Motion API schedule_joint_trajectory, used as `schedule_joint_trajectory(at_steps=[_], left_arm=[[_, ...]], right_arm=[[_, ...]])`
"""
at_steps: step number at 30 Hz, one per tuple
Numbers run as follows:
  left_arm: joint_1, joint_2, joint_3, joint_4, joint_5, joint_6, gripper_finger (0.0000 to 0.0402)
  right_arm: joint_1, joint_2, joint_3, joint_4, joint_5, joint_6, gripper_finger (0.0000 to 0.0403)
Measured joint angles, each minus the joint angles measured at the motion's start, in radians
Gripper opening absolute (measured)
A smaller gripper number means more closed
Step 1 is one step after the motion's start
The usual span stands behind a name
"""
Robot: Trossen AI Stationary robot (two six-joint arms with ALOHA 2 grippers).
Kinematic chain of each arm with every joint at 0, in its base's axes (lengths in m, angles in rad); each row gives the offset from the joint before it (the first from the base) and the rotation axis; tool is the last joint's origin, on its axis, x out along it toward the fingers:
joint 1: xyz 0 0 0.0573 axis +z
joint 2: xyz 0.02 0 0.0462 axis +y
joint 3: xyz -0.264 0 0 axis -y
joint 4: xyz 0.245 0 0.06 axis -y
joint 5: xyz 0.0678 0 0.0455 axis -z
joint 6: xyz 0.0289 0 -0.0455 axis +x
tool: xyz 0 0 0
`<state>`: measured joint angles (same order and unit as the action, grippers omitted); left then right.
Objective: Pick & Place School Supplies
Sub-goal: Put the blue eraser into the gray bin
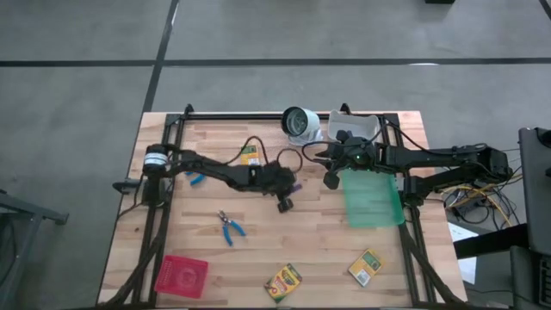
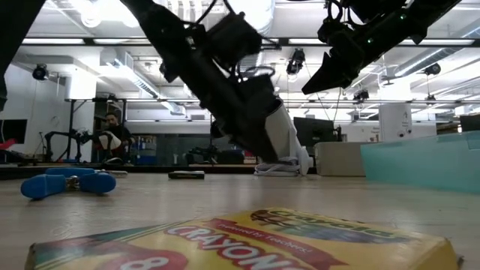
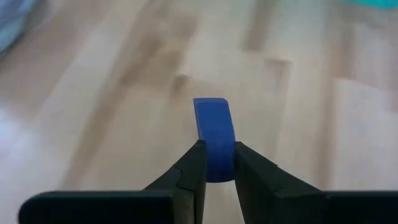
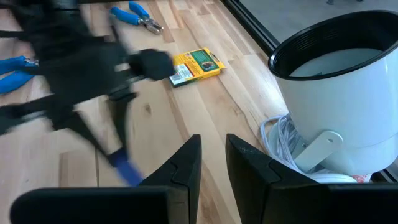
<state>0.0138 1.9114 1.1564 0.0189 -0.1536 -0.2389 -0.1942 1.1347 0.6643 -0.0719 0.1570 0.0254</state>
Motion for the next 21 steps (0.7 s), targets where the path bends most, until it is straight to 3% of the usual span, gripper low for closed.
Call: schedule_joint_trajectory(at_steps=[8, 21], left_arm=[[-0.106, 0.000, 0.001, 0.139, -0.019, 0.031, 0.0071], [-0.114, 0.058, 0.002, 0.173, -0.029, 0.004, 0.0071]], right_arm=[[0.000, 0.000, 0.000, 0.000, 0.000, 0.000, 0.0068], [0.000, 0.000, 0.000, 0.000, 0.000, 0.000, 0.0068]])
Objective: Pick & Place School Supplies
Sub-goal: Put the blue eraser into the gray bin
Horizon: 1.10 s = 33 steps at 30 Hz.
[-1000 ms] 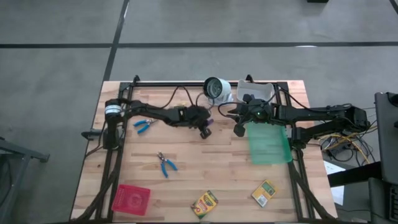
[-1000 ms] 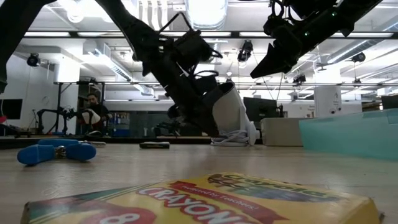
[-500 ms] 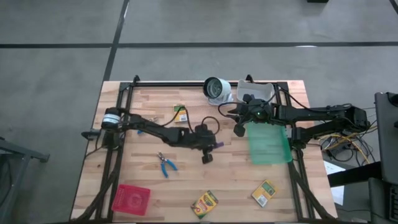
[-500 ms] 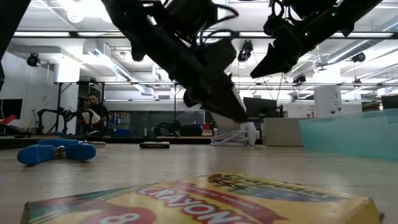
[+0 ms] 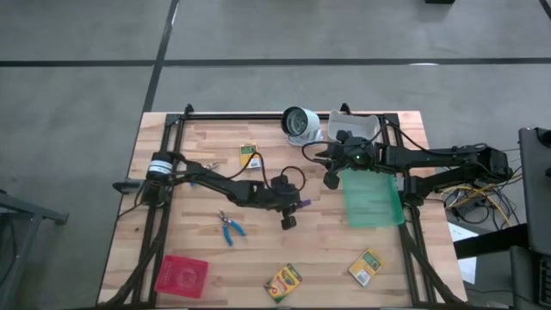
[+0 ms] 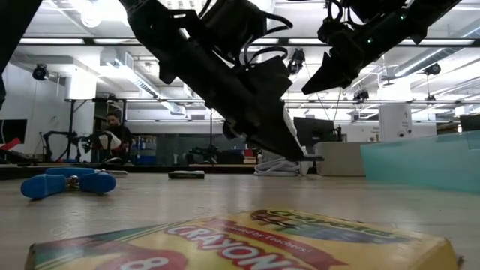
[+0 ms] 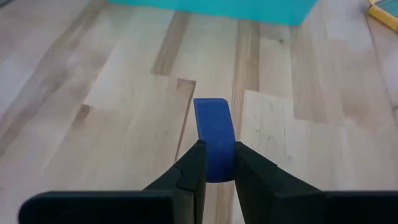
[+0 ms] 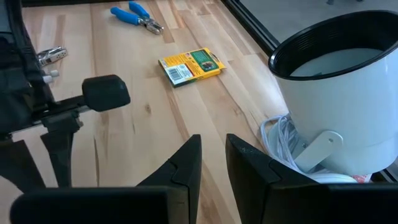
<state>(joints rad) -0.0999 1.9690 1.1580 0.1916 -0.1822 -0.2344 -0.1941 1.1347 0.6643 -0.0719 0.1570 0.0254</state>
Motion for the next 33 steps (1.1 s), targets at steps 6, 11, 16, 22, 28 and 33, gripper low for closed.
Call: schedule_joint_trajectory(at_steps=[6, 11, 16, 22, 28, 33], left_arm=[[0.000, 0.000, 0.000, 0.018, 0.000, 0.000, 0.0071], [0.002, 0.000, 0.000, 0.026, 0.000, 0.002, 0.0071], [0.002, 0.000, 0.000, 0.045, 0.000, 0.004, 0.0071], [0.005, -0.002, 0.000, 0.084, -0.002, 0.089, 0.0071], [0.005, -0.009, 0.000, 0.135, -0.028, 0.178, 0.0071], [0.005, -0.016, 0.000, 0.141, -0.030, 0.270, 0.0071]], right_arm=[[0.000, 0.000, 0.000, 0.000, 0.000, 0.000, 0.0068], [0.000, 0.000, 0.000, 0.000, 0.000, 0.000, 0.0068], [0.000, 0.000, 0.000, 0.000, 0.000, 0.000, 0.0068], [0.000, 0.000, 0.000, 0.000, 0.000, 0.000, 0.0068], [0.000, 0.000, 0.000, 0.000, 0.000, 0.000, 0.0068], [0.000, 0.000, 0.000, 0.000, 0.000, 0.000, 0.0068]])
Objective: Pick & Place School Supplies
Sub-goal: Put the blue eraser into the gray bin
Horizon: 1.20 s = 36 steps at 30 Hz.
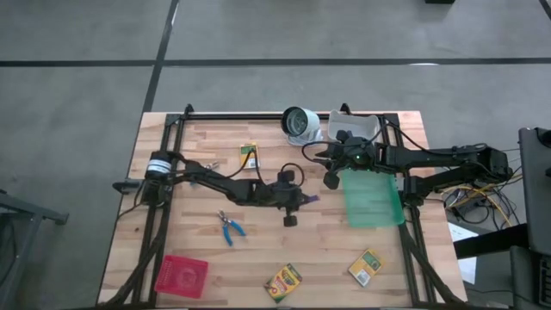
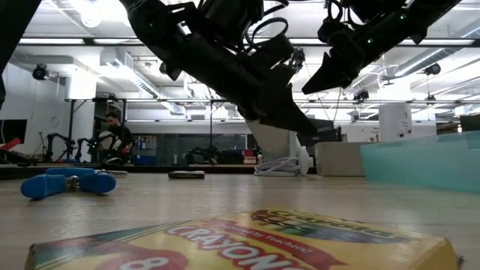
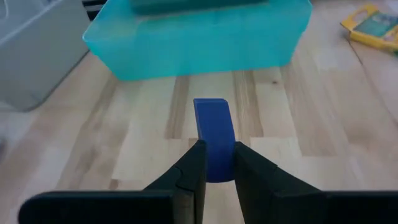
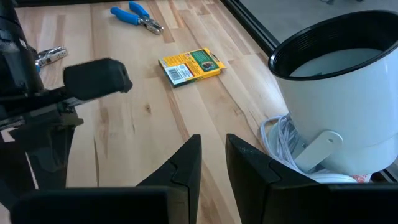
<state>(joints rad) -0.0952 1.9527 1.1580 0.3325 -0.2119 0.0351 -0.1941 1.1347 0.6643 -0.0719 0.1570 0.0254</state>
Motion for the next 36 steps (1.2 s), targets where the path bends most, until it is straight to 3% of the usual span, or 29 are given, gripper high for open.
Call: schedule_joint_trajectory(at_steps=[6, 12, 15, 26, 30, 36], left_arm=[[-0.003, -0.026, 0.000, 0.008, -0.041, 0.154, 0.0071], [-0.009, -0.039, 0.000, 0.006, -0.297, 0.343, 0.0071], [-0.010, -0.041, 0.000, 0.007, -0.378, 0.438, 0.0071], [-0.018, -0.044, 0.000, 0.076, -0.459, 0.666, 0.0071], [-0.019, -0.044, 0.000, 0.099, -0.543, 0.681, 0.0071], [-0.032, -0.046, 0.000, 0.102, -0.561, 0.696, 0.0071]], right_arm=[[0.000, 0.000, 0.000, 0.000, 0.000, 0.000, 0.0068], [0.000, 0.000, 0.000, 0.000, 0.000, -0.002, 0.0068], [0.000, 0.000, 0.000, 0.000, 0.000, -0.002, 0.0068], [0.000, 0.000, 0.000, 0.004, 0.000, 0.001, 0.0068], [0.000, 0.000, 0.000, 0.007, -0.005, 0.028, 0.0068], [0.000, 0.000, 0.000, -0.016, -0.105, 0.117, 0.0068]])
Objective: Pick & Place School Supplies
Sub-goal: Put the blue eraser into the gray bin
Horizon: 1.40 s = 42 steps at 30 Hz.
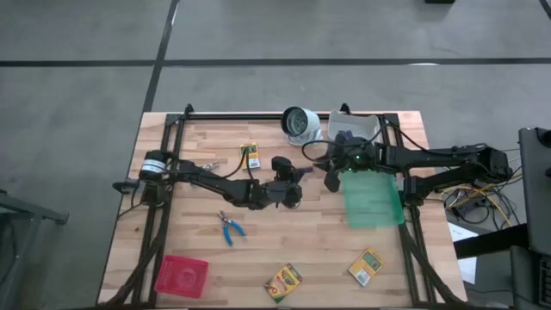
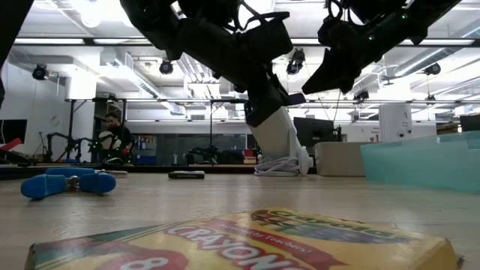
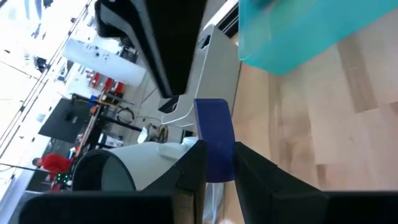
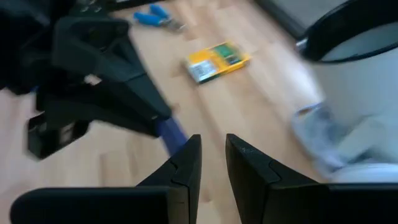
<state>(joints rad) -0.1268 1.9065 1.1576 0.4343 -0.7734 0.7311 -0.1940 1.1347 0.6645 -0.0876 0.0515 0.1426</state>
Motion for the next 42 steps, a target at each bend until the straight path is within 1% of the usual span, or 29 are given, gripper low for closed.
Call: schedule_joint_trajectory(at_steps=[2, 4, 6, 9, 11, 15, 20, 23, 33, 37, 42], left_arm=[[-0.016, -0.005, 0.000, -0.001, -0.001, 0.002, 0.0071], [-0.035, -0.012, 0.000, 0.000, -0.020, 0.023, 0.0071], [-0.057, -0.020, 0.000, 0.002, -0.061, 0.061, 0.0071], [-0.082, -0.030, 0.000, 0.002, -0.135, 0.092, 0.0071], [-0.088, -0.033, 0.000, 0.002, -0.164, 0.094, 0.0071], [-0.091, -0.033, 0.000, -0.009, -0.168, 0.093, 0.0071], [-0.091, -0.033, 0.000, -0.017, -0.195, 0.087, 0.0071], [-0.091, -0.033, 0.000, -0.016, -0.213, 0.086, 0.0071], [-0.091, -0.033, 0.000, -0.017, -0.215, 0.081, 0.0071], [-0.091, -0.033, 0.000, -0.017, -0.214, 0.081, 0.0071], [-0.091, -0.033, 0.000, -0.017, -0.213, 0.081, 0.0071]], right_arm=[[0.000, 0.000, 0.000, -0.034, -0.045, 0.011, 0.0068], [0.005, 0.000, -0.005, -0.038, -0.052, 0.026, 0.0068], [0.013, 0.000, -0.012, -0.037, -0.051, 0.026, 0.0068], [0.031, 0.000, -0.017, -0.037, -0.051, -0.034, 0.0068], [0.046, 0.000, -0.017, -0.024, -0.051, -0.072, 0.0068], [0.087, 0.000, -0.017, 0.015, -0.052, -0.105, 0.0068], [0.128, 0.000, -0.018, -0.008, -0.052, -0.093, 0.0068], [0.131, 0.000, -0.018, -0.008, -0.052, -0.091, 0.0068], [0.131, 0.000, -0.018, -0.004, -0.052, -0.090, 0.0069], [0.131, 0.000, -0.018, -0.002, -0.052, -0.094, 0.0084], [0.131, 0.000, -0.018, 0.002, -0.051, -0.078, 0.0120]])
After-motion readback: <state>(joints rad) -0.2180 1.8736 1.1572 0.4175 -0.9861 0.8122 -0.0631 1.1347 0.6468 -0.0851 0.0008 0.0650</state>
